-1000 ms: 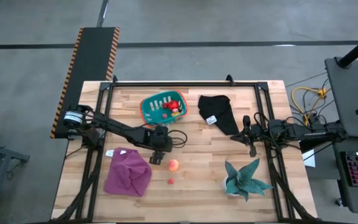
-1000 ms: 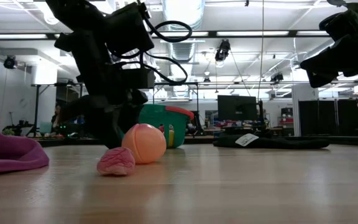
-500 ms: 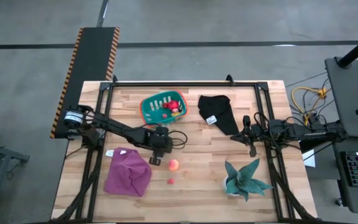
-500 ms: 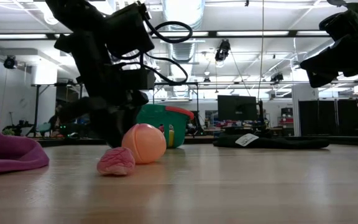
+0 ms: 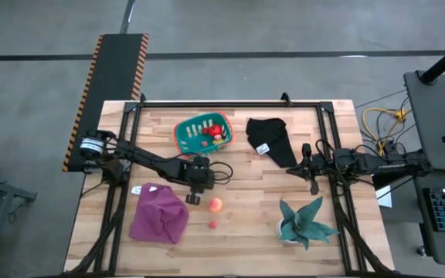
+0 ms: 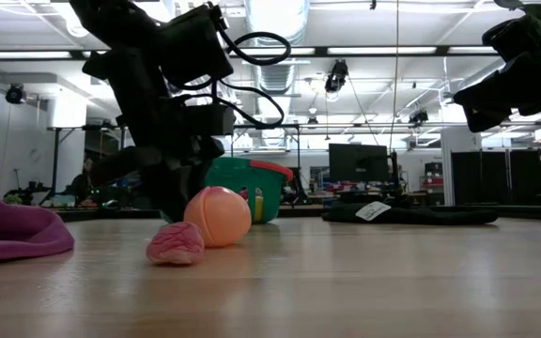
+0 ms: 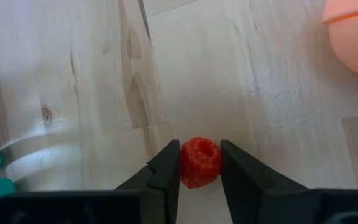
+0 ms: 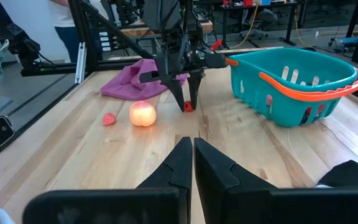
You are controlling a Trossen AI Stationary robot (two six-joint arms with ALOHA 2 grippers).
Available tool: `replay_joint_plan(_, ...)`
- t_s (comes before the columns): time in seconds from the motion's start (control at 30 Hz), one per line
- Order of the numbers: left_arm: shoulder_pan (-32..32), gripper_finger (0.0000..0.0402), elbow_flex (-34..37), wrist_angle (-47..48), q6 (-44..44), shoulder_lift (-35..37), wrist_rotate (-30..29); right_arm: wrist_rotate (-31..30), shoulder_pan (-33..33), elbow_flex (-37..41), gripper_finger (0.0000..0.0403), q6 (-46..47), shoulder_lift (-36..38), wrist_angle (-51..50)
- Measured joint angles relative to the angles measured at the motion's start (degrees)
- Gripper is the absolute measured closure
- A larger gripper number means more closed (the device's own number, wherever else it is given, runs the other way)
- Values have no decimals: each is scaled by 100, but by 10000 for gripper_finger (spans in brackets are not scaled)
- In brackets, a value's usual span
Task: Pick and placing Produce into tupperware
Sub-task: Put the raspberry into the basket
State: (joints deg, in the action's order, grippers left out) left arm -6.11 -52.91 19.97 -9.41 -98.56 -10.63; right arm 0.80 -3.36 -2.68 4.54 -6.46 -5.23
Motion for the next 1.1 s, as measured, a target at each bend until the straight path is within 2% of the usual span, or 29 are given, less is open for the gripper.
replay_joint_plan(0.17, 16, 327, -276, 76, -66, 68, 80, 0, 0, -1, 394, 0, 0, -1)
replay_joint_plan(0.4, 28, 328, -645, 19, -596, 481, 86, 0, 0, -2, 394, 0, -10, 2)
replay_joint_plan(0.47, 46, 328, -715, -34, -775, 637, -156, 0, -1, -2, 394, -1, -10, -9)
replay_joint_plan(0.6, 184, 328, -712, -398, -1120, 912, -1105, 0, 0, -4, 394, -1, -39, -5)
replay_joint_plan(0.7, 448, 328, -690, -503, -1300, 1074, -1337, 0, -1, -4, 394, 0, -55, -7)
replay_joint_plan(1.1, 1927, 329, -647, -647, -1105, 1203, -1359, -1, -1, -4, 394, -2, -114, 3)
